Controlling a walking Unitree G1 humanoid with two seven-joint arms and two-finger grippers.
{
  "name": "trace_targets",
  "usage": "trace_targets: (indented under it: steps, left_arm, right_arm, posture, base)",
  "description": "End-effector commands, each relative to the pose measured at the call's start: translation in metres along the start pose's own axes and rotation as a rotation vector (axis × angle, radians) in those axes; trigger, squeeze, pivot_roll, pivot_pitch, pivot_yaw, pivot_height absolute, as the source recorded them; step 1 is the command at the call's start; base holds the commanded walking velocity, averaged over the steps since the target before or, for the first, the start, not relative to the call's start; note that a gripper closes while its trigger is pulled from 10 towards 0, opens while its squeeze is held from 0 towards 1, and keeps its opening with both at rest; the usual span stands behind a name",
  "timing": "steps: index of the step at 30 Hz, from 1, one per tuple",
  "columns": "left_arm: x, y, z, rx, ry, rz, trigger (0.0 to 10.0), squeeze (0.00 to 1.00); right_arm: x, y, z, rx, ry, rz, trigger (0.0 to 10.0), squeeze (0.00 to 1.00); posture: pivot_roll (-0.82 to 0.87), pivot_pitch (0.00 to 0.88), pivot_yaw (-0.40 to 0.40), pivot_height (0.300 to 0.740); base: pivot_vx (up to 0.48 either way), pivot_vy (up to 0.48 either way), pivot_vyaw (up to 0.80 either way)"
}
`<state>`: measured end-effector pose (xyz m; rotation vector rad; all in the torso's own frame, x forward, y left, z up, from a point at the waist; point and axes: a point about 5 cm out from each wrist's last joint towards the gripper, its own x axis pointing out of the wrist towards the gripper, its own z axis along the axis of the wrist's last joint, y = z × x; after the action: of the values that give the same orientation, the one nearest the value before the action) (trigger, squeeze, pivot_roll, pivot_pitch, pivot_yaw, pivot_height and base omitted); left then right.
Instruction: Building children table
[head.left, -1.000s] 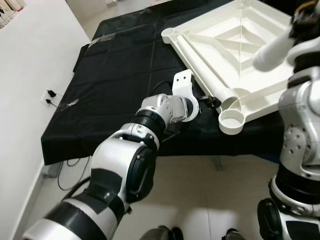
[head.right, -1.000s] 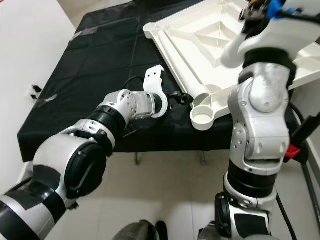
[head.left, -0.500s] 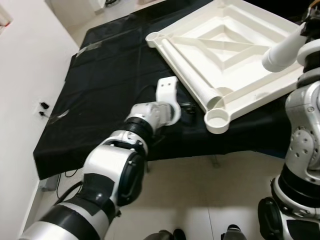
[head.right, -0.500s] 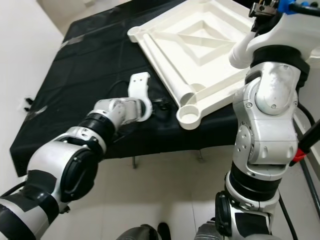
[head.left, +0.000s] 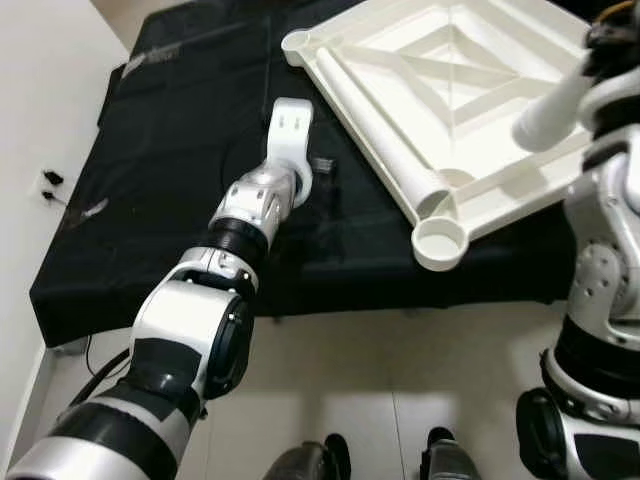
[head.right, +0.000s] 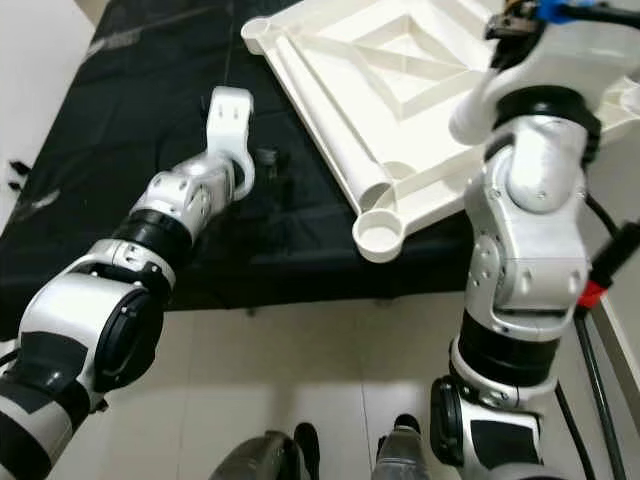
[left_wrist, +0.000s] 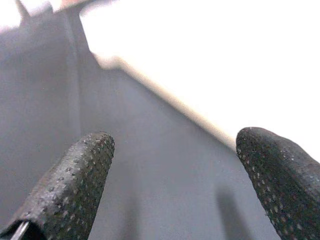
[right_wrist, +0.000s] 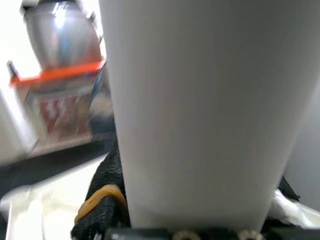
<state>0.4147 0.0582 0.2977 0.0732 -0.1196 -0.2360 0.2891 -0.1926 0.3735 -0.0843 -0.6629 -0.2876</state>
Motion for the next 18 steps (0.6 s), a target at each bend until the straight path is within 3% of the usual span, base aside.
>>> trace_targets:
  steps: [1,7,8,9,10,12,13,15,16,18]
  left_arm:
    - [-0.002,0.008,-0.006,0.036,-0.006,0.026,10.0,0.00]
    - [-0.002,0.008,-0.006,0.036,-0.006,0.026,10.0,0.00]
    - [-0.009,0.007,-0.003,0.070,-0.077,0.033,10.0,0.00]
    - [-0.058,0.014,-0.019,0.206,-0.226,0.022,10.0,0.00]
    - [-0.058,0.014,-0.019,0.206,-0.226,0.022,10.0,0.00]
    - [-0.086,0.018,-0.031,0.246,-0.239,0.017,10.0,0.00]
    - [-0.086,0.018,-0.031,0.246,-0.239,0.017,10.0,0.00]
    - [-0.091,0.027,-0.036,0.236,-0.212,0.046,10.0,0.00]
    - [-0.091,0.027,-0.036,0.236,-0.212,0.046,10.0,0.00]
    - [-0.095,0.034,-0.036,0.218,-0.209,0.069,10.0,0.00]
  right_arm:
    - [0.000,0.005,0.009,0.000,-0.057,0.021,10.0,0.00]
    - [0.000,0.005,0.009,0.000,-0.057,0.021,10.0,0.00]
    - [0.008,0.008,0.004,0.000,-0.054,0.032,10.0,0.00]
    - [0.035,0.037,-0.045,-0.150,0.032,0.139,10.0,0.00]
    - [0.035,0.037,-0.045,-0.150,0.032,0.139,10.0,0.00]
    - [0.032,0.049,-0.081,-0.286,0.111,0.229,10.0,0.00]
    - [0.032,0.049,-0.081,-0.286,0.111,0.229,10.0,0.00]
    - [0.014,0.049,-0.109,-0.364,0.224,0.298,10.0,0.00]
    - [0.014,0.049,-0.109,-0.364,0.224,0.298,10.0,0.00]
    - [-0.006,0.044,-0.138,-0.429,0.373,0.354,10.0,0.00]
  posture:
    - [0.11,0.264,0.196,0.740]
    - [0.11,0.264,0.196,0.740]
    - [0.10,0.254,0.173,0.740]
    - [0.12,0.252,0.074,0.740]
    - [0.12,0.252,0.074,0.740]
    - [0.12,0.255,0.064,0.740]
    - [0.12,0.255,0.064,0.740]
    - [0.12,0.263,0.056,0.740]
    - [0.12,0.263,0.056,0.740]
    - [0.12,0.266,0.050,0.740]
  base:
    - [0.000,0.000,0.00]
    - [0.000,0.000,0.00]
    - [0.000,0.000,0.00]
    - [0.000,0.000,0.00]
    - [0.000,0.000,0.00]
    - [0.000,0.000,0.00]
    - [0.000,0.000,0.00]
    - [0.000,0.000,0.00]
    - [0.000,0.000,0.00]
    - [0.000,0.000,0.00]
